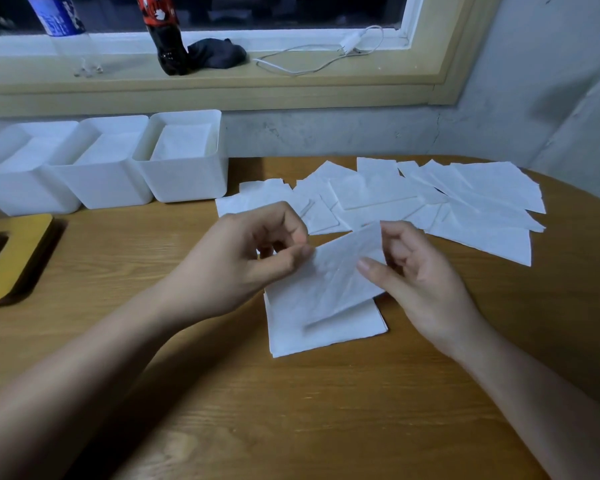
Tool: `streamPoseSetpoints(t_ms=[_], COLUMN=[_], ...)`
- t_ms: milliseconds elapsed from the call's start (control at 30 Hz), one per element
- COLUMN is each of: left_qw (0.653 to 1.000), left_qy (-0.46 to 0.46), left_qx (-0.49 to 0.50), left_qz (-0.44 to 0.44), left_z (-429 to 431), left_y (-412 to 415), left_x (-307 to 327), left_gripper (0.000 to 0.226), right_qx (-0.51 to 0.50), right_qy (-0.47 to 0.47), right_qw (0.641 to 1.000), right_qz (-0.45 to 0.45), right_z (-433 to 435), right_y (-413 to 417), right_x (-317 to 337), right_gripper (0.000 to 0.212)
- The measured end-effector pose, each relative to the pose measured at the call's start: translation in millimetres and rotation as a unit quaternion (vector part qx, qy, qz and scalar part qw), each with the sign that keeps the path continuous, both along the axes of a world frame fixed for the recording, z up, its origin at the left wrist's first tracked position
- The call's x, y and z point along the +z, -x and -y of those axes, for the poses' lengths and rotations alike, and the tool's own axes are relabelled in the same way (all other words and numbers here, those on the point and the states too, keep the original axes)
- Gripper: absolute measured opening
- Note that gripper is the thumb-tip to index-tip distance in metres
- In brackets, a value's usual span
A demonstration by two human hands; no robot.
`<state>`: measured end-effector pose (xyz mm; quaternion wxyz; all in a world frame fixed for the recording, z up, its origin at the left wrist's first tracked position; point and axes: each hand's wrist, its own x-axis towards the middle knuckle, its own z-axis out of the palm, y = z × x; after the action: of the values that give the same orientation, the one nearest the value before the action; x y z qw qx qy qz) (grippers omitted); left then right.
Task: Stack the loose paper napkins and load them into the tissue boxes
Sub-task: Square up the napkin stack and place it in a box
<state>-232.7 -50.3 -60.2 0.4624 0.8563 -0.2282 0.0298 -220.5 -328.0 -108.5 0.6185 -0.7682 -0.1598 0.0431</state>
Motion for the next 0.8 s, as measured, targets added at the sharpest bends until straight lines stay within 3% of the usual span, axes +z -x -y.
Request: streamPoseSetpoints(t_ms=[133,233,367,533,800], left_qw=[0.998,0.992,0.979,0.966,0.960], left_qy=[-0.003,-0.035,-0.014,-0.052,-0.171], left_qx=[0.046,0.074,0.110,0.091,0.093], left_qz=[-0.044,-0.101,-0.172,-0.238,-0.200], left_z=[-1,-4,-10,-14,-11], left_y=[-6,-11,-18,-22,-24], left_x=[-7,-9,-11,-11,-23], left_gripper=[0.005,0.010,0.003,0.004,0.009], right_qx=[-0.007,-0.024,-0.021,-0.006,-0.002], right_qy=[0.004,0.007,0.036,0.105,0.194], right_qw=[1.000,0.999,0.996,0.986,0.971], right_qz=[-0.009,-0.033,-0.080,-0.130,-0.136], right_z=[1,2,3,6,3], right_y=[0,0,0,-1,3], right_x=[-1,1,6,15,18], right_gripper=[0.009,0.009,0.009,0.014,0.026])
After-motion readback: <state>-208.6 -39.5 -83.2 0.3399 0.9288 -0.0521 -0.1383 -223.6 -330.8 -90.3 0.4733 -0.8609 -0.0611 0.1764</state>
